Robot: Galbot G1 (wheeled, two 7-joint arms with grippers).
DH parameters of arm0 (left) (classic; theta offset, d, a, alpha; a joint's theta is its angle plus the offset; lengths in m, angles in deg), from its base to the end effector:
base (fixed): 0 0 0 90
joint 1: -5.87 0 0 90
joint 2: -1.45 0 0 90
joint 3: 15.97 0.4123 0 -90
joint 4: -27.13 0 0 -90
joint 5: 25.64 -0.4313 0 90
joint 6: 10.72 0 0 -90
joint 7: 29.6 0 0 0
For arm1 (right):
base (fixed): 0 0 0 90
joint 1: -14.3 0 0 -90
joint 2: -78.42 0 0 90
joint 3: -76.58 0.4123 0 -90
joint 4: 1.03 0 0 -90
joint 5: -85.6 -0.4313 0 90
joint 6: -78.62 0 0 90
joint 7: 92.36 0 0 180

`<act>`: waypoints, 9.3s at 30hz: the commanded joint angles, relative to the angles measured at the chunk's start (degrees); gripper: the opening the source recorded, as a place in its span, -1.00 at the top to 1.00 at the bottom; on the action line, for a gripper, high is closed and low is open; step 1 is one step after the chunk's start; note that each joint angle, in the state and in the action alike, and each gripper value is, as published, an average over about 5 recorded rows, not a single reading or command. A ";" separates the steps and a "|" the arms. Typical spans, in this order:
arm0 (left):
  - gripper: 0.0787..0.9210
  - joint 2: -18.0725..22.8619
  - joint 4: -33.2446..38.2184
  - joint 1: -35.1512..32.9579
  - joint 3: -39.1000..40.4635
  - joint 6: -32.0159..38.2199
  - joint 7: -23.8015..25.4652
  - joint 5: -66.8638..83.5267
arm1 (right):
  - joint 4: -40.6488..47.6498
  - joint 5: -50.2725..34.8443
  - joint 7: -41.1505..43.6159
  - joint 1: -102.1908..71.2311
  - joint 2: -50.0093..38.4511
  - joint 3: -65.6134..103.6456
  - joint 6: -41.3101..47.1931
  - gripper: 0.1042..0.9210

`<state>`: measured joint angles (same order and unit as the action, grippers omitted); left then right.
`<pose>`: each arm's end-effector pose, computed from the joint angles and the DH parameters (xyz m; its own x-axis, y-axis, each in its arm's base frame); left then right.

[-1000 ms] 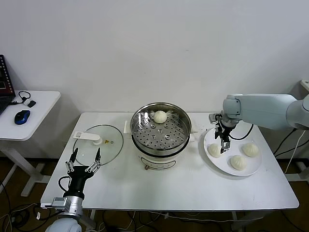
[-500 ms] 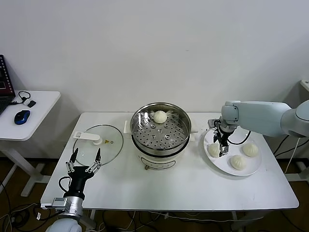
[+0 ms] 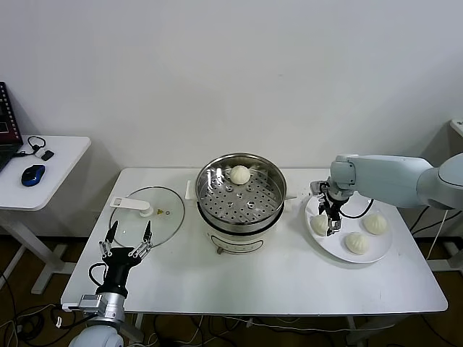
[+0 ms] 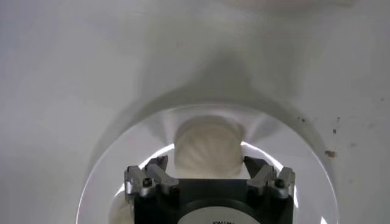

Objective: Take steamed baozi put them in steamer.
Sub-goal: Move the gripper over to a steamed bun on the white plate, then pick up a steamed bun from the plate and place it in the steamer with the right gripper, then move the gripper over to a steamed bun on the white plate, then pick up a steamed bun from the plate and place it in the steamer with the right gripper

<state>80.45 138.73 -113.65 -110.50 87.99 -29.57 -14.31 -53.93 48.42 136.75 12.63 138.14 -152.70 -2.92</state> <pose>0.2282 0.0795 -0.4083 -0.9998 0.0002 -0.0216 0.0000 1.0000 0.0099 0.6860 -0.1453 -0.2808 -0.0393 0.0563 0.9976 -0.9982 -0.0467 -0.0367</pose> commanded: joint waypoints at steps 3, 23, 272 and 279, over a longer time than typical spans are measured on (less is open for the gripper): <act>-0.77 -0.04 0.07 0.08 -0.02 -0.01 -0.03 0.18 | 0.54 0.57 -0.49 -0.83 0.20 0.81 -0.10 -0.62; -0.77 -0.05 1.40 -0.26 -0.27 -0.45 -0.03 0.30 | -7.39 -1.19 1.31 12.33 -0.49 -3.39 -0.58 -0.38; -0.77 4.84 8.75 -5.48 0.36 -0.52 -0.23 -3.91 | -38.81 5.45 4.96 46.83 -8.11 -11.79 -14.68 -0.43; -0.77 5.48 9.24 -6.02 0.56 -0.38 -0.25 -4.64 | -43.56 5.82 2.69 47.63 -4.13 -5.15 -17.59 -0.42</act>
<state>85.55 147.52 -119.42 -110.04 87.49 -29.81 -18.52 -89.91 55.76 140.92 52.38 128.77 -159.91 -16.50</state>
